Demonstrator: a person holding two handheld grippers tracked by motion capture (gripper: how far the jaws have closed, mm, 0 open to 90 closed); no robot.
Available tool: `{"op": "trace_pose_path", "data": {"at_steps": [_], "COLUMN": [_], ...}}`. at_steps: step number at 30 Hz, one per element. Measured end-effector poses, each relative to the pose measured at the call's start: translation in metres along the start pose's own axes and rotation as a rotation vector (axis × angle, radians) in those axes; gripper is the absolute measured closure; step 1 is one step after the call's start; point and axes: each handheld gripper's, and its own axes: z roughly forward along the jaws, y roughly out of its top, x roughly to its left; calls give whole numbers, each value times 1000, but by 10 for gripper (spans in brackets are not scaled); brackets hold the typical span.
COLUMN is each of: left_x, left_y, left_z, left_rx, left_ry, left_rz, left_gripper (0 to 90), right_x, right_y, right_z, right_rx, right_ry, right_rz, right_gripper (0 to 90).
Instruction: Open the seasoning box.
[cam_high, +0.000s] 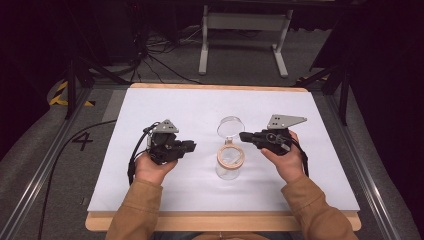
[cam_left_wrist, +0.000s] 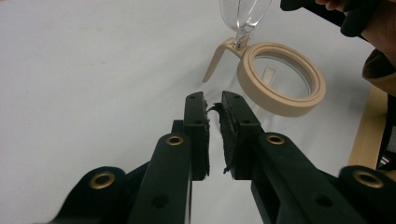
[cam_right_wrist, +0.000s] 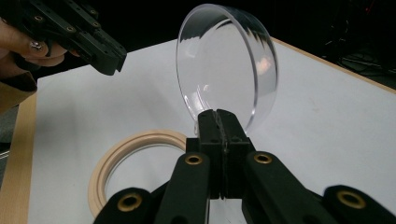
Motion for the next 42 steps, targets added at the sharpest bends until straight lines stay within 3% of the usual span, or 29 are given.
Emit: {"op": "trace_pose_path", "data": {"at_steps": [4,6,7,11,20,28,32,35,38,42], "left_x": [3,6,9,13,24,43,52,58,66,75], "left_y": [-1,-3,-3,-6,-6,-12,-18,-22,-30,-39], "left_z": [-3,-6,-7,-12,-19,-23,-21,-21,-19,-15], "left_rx": [-11,-6,-7,-10,-3,-7,-6,-4,-46,-31], "left_ry": [4,23,28,44,71,120,153,184,200,249], "left_rz": [4,-10,3,-22,-4,-45,-68,-84,-119,-135], "left_gripper": [805,802,801,794,775,754,753,742,731,723], "right_x": [-2,-6,-8,-17,-36,-60,-73,-83,-91,-98], "right_y": [1,2,2,5,-3,-19,-31,-40,-49,-61], "right_z": [-9,-16,-21,-40,-75,-111,-120,-123,-121,-113], "right_rx": [13,5,-7,-18,6,55,92,95,90,138], "right_ry": [-24,-32,-34,-46,-118,-274,-328,-330,-312,-342], "right_rz": [-15,-20,-20,-7,27,71,109,165,228,232], "right_gripper": [900,900,900,900,900,899,897,871,840,825]}}
